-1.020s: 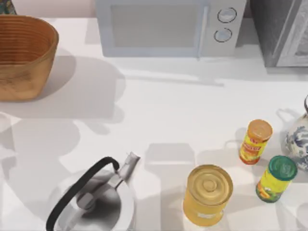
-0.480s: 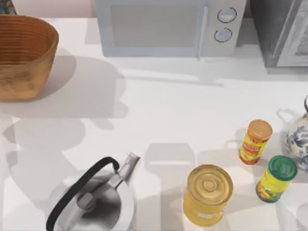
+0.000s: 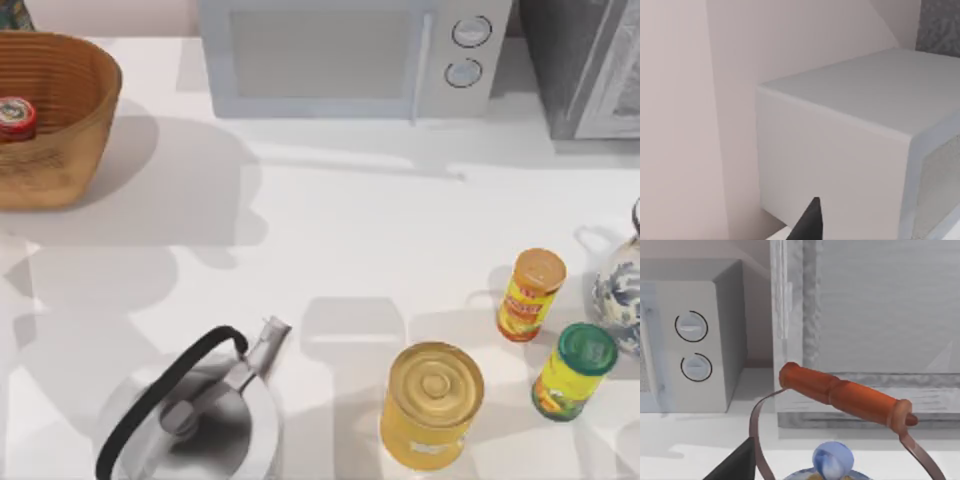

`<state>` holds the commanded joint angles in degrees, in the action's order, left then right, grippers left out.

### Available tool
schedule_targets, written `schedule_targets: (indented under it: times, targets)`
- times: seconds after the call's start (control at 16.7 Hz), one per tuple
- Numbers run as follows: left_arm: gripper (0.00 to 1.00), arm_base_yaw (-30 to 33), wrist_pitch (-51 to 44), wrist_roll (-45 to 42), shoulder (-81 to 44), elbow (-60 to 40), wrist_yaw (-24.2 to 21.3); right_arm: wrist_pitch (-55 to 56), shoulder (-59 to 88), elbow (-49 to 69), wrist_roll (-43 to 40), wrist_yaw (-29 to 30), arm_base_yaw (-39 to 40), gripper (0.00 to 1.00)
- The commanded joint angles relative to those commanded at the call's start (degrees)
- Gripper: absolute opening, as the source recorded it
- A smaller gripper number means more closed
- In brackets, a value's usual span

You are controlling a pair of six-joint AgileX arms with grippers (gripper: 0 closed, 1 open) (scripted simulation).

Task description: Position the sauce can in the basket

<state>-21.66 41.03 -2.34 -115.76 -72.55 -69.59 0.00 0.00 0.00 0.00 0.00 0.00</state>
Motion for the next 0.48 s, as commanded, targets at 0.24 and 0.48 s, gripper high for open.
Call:
schedule_targets:
  times: [0.24, 0.48]
  targets:
    - [1.00, 0.00, 0.00, 0.00, 0.00, 0.00, 0.00, 0.00, 0.00, 0.00, 0.00, 0.00, 0.00, 1.00]
    - [1.00, 0.00, 0.00, 0.00, 0.00, 0.00, 0.00, 0.00, 0.00, 0.00, 0.00, 0.00, 0.00, 1.00]
